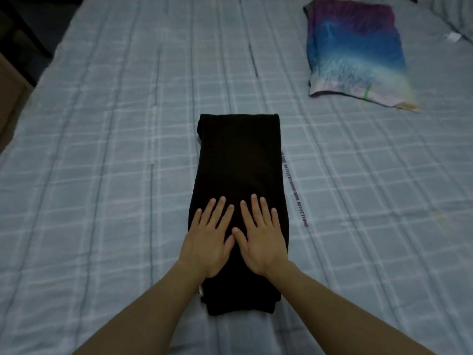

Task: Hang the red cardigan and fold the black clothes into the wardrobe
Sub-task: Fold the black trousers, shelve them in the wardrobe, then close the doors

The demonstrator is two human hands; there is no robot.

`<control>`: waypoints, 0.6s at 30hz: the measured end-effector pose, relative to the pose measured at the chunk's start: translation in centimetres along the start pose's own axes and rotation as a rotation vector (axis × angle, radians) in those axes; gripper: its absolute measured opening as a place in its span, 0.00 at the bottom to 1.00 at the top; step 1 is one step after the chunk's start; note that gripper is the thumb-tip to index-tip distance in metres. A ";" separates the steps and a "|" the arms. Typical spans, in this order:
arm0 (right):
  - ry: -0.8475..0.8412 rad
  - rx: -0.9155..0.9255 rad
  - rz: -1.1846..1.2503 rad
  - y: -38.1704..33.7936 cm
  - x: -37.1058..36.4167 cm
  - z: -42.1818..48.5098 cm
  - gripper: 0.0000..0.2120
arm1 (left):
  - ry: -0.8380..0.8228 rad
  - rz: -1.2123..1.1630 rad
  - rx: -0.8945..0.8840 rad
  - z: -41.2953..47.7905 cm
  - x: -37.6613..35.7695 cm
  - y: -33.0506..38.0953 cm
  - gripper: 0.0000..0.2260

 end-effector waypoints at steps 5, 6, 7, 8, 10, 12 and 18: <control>0.069 0.014 -0.021 0.9 -2.4 2.0 0.31 | 0.021 -0.052 0.006 1.9 -2.7 -1.3 0.29; 0.074 0.014 -0.021 1.1 -2.7 2.2 0.31 | 0.014 -0.052 0.004 2.1 -3.1 -1.4 0.29; 0.073 0.012 -0.020 1.3 -2.9 2.4 0.32 | 0.010 -0.056 0.006 2.2 -3.3 -1.4 0.29; 0.070 0.011 -0.019 1.3 -3.1 2.6 0.32 | 0.007 -0.060 0.011 2.2 -3.5 -1.5 0.29; 0.078 0.022 -0.019 1.1 -3.1 3.0 0.32 | 0.012 -0.064 0.022 2.4 -3.5 -1.8 0.29; 0.096 0.029 -0.019 1.0 -2.8 3.2 0.32 | 0.026 -0.063 0.017 2.7 -3.2 -2.0 0.29; 0.112 0.024 -0.048 1.1 -2.6 2.2 0.31 | 0.004 -0.042 0.024 2.0 -2.9 -1.1 0.30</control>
Point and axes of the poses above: each hand's wrist, its own z-axis towards the middle knuckle, its own x-axis out of the back of the hand, y = z × x, the point moved 9 cm from there along z, towards the middle knuckle, and after that the axes turned 5 degrees about z, right-handed, at the moved point
